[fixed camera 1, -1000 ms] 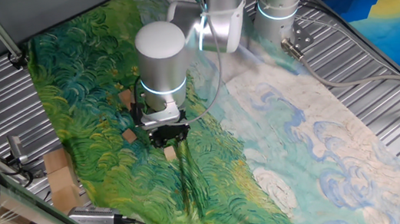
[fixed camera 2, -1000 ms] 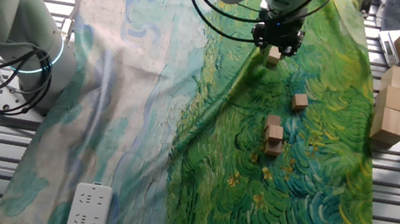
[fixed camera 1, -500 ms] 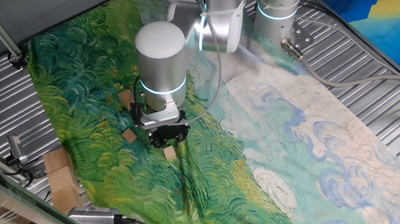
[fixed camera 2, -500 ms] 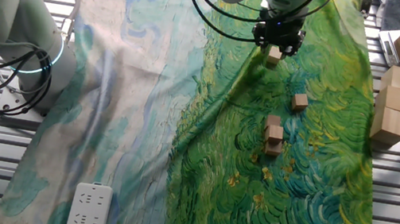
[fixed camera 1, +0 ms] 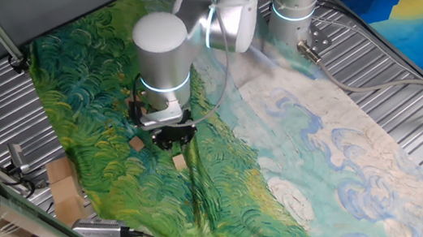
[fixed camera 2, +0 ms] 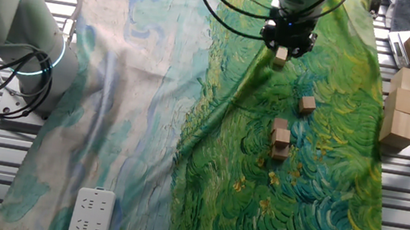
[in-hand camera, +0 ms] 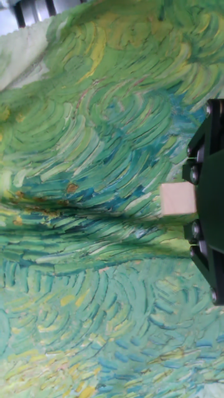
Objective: Stack the blocks into a pyramid shape
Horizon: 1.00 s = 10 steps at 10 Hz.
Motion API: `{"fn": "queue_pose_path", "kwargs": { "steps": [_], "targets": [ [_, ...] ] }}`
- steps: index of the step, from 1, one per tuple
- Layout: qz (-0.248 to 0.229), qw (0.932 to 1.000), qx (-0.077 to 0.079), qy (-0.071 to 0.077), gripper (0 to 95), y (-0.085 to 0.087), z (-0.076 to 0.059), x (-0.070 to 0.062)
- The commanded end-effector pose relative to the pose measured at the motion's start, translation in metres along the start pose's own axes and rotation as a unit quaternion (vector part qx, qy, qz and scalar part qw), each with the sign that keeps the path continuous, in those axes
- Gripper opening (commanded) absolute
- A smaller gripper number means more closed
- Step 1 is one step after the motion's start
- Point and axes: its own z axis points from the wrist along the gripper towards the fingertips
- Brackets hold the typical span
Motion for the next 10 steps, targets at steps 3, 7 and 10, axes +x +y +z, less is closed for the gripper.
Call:
{"fn": "queue_pose_path", "kwargs": {
  "steps": [3,7,10],
  "targets": [
    [-0.008,0.9999,0.006,0.011,38.0,-0.004,0.004,-0.007],
    [-0.001,1.0,0.006,0.006,57.0,0.001,0.017,-0.012],
    [0.0,0.9999,0.008,0.009,38.0,0.001,0.02,-0.011]
  ]
}}
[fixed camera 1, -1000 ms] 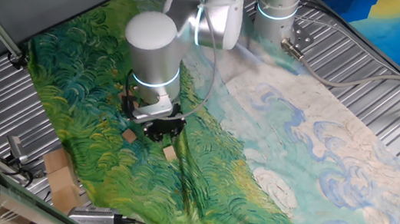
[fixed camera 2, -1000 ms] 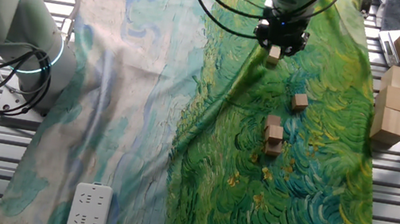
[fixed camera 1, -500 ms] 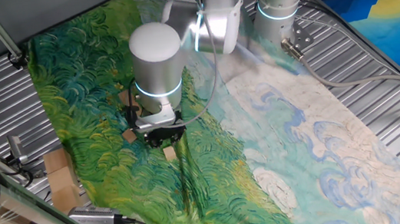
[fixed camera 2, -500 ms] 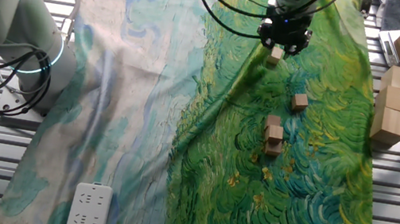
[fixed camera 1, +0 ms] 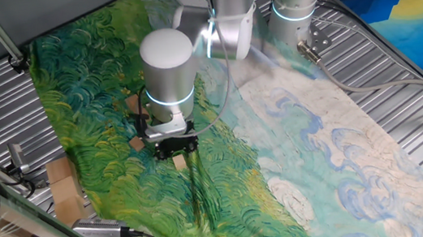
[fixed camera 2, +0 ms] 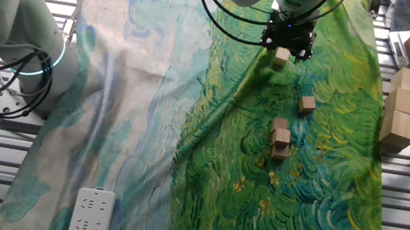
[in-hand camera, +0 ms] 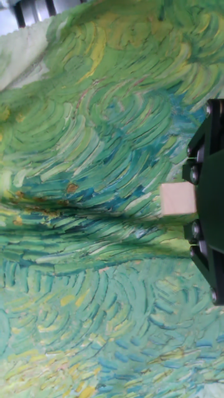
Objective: Stack the blocks into a pyramid shape
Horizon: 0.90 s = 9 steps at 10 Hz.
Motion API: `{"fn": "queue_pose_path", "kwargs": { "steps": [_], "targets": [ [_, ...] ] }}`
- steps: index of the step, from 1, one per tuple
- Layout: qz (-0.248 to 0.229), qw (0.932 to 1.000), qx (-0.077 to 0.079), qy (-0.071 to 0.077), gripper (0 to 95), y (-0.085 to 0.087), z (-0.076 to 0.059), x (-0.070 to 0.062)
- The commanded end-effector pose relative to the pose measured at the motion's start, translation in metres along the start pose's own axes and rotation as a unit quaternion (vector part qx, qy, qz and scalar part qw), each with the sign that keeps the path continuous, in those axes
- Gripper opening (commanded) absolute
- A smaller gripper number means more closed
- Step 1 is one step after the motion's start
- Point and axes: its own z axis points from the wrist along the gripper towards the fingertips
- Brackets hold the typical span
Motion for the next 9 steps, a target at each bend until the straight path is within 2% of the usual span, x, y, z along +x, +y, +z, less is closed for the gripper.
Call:
{"fn": "queue_pose_path", "kwargs": {
  "steps": [1,3,4,7,8,9],
  "targets": [
    [0.006,1.0,0.002,0.003,38.0,-0.0003,-0.0002,0.0006],
    [0.01,0.9999,0.004,0.007,38.0,-0.0003,0.0,0.0007],
    [0.01,0.9999,0.004,0.008,19.0,-0.0003,0.0005,0.0008],
    [0.015,0.9998,0.006,0.008,19.0,0.0001,0.0036,0.0018],
    [0.016,0.9998,0.008,0.006,0.0,0.0001,0.004,0.0018],
    [0.016,0.9998,0.007,0.007,0.0,0.0001,0.0039,0.0018]
  ]
}}
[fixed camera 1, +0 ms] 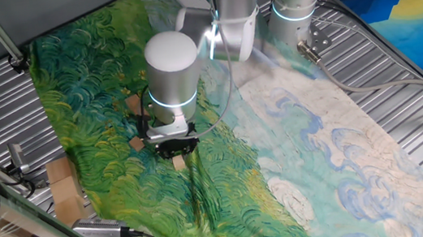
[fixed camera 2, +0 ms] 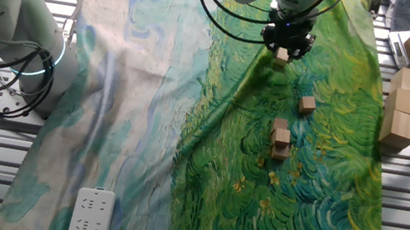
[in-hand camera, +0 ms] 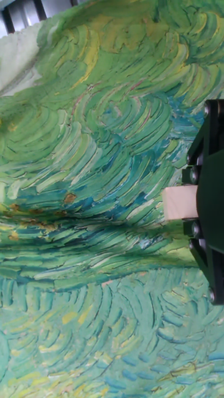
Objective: Stack the blocks into a pyramid shape
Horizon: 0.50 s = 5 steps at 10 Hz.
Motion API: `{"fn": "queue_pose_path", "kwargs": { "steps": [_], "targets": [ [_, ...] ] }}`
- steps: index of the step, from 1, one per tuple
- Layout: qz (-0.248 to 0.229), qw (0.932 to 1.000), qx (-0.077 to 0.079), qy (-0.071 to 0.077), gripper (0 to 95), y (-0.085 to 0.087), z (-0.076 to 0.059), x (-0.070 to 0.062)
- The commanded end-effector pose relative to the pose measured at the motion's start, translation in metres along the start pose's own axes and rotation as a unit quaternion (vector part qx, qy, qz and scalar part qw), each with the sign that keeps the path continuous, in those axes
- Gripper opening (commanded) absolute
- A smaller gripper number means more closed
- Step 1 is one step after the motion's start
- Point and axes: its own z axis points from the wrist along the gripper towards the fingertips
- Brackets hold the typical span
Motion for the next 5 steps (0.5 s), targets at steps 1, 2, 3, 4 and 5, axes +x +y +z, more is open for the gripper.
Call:
{"fn": "queue_pose_path", "kwargs": {
  "steps": [1,2,3,4,5],
  "targets": [
    [0.0,1.0,-0.001,0.001,0.0,0.0,0.002,0.001],
    [0.0,1.0,-0.003,0.001,0.0,-0.002,-0.001,0.002],
    [-0.002,1.0,-0.004,0.002,0.0,-0.005,-0.005,0.005],
    [-0.002,1.0,-0.002,0.007,0.0,-0.007,-0.011,0.007],
    [-0.001,0.9999,-0.001,0.01,0.0,-0.008,-0.015,0.007]
  ]
}}
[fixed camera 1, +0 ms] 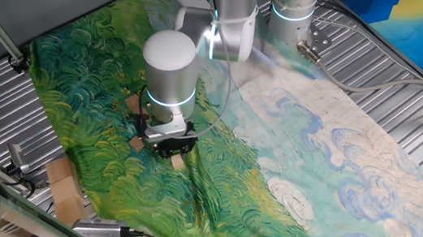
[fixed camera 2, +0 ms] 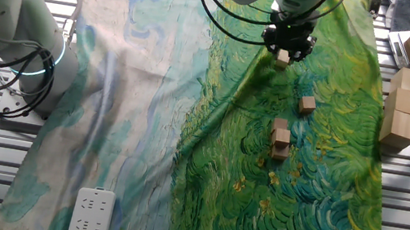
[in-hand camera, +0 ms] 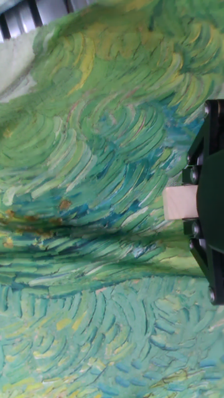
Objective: Stack the blocks into a pyramid shape
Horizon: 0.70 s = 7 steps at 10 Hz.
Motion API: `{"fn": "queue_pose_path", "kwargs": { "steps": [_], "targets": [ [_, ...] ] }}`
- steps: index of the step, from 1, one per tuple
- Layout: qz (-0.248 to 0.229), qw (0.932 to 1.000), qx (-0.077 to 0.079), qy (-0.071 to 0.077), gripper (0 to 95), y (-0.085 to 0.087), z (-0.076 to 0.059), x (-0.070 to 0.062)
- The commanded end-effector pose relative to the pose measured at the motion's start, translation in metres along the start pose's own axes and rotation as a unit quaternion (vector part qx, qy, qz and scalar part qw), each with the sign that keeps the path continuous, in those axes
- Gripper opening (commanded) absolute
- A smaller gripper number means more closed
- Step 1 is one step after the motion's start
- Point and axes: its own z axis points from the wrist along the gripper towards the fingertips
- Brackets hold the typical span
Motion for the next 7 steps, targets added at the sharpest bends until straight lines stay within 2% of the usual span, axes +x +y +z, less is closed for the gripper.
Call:
{"fn": "queue_pose_path", "kwargs": {
  "steps": [1,2,4,6,7],
  "targets": [
    [0.001,1.0,0.001,0.006,0.0,-0.001,-0.01,0.002],
    [-0.005,0.9999,0.001,0.01,0.0,-0.003,-0.015,0.005],
    [-0.024,0.9996,-0.002,0.011,0.0,-0.011,-0.025,0.019],
    [-0.04,0.9991,-0.012,0.008,0.0,-0.019,-0.037,0.048],
    [-0.05,0.9986,-0.014,0.007,0.0,-0.018,-0.042,0.068]
  ]
}}
